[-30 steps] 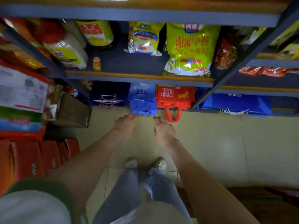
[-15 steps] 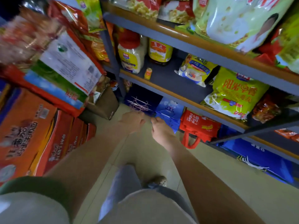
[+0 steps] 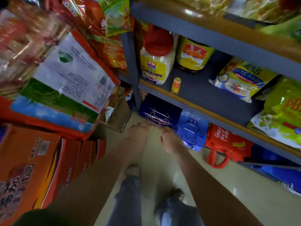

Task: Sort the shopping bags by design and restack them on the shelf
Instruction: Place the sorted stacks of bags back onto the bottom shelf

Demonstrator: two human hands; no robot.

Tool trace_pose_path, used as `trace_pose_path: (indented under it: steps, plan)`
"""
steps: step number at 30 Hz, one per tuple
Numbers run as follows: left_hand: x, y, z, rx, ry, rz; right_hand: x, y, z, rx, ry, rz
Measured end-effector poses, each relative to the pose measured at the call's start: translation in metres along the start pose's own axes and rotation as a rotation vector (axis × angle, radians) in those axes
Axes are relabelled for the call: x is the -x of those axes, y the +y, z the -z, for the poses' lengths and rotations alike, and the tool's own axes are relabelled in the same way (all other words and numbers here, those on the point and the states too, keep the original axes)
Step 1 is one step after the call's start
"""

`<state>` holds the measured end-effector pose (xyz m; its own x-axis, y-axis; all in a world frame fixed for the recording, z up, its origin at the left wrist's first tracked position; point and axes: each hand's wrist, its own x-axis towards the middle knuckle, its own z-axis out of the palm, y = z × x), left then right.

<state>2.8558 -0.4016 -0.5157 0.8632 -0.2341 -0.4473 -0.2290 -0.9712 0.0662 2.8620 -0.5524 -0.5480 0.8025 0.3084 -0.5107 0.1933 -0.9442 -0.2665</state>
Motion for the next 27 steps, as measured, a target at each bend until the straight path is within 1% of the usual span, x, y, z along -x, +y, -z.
trace_pose_path:
  steps: [3,4,7,10,12,14,16,19,21,24,27]
  plan:
    - [-0.059,-0.017,-0.051,-0.042,-0.025,0.001,-0.06,0.024,-0.044,0.004,0.017,-0.05]
    - [-0.081,-0.019,-0.072,-0.053,-0.002,-0.01,-0.079,0.037,-0.061,0.008,0.044,-0.068]
    - [-0.147,-0.02,-0.133,-0.03,0.159,-0.06,-0.132,0.083,-0.115,0.013,0.15,-0.153]
    - [-0.205,-0.028,-0.204,-0.145,0.108,-0.034,-0.177,0.126,-0.163,0.039,0.229,-0.224]
    - [-0.243,-0.034,-0.247,-0.233,0.189,-0.035,-0.21,0.148,-0.193,0.098,0.272,-0.214]
    - [-0.275,-0.041,-0.29,-0.294,0.259,-0.076,-0.24,0.165,-0.226,0.2,0.296,-0.172]
    - [-0.305,-0.052,-0.324,-0.362,0.36,-0.112,-0.266,0.18,-0.255,0.294,0.411,-0.119]
    - [-0.338,-0.07,-0.35,-0.453,0.574,-0.142,-0.295,0.202,-0.288,0.332,0.603,-0.011]
    - [-0.355,-0.083,-0.357,-0.503,0.643,-0.184,-0.302,0.212,-0.301,0.358,0.694,0.053]
    - [-0.368,-0.094,-0.343,-0.5,0.639,-0.197,-0.302,0.219,-0.295,0.409,0.778,0.08]
    - [-0.369,-0.1,-0.33,-0.479,0.619,-0.163,-0.3,0.221,-0.28,0.45,0.816,0.013]
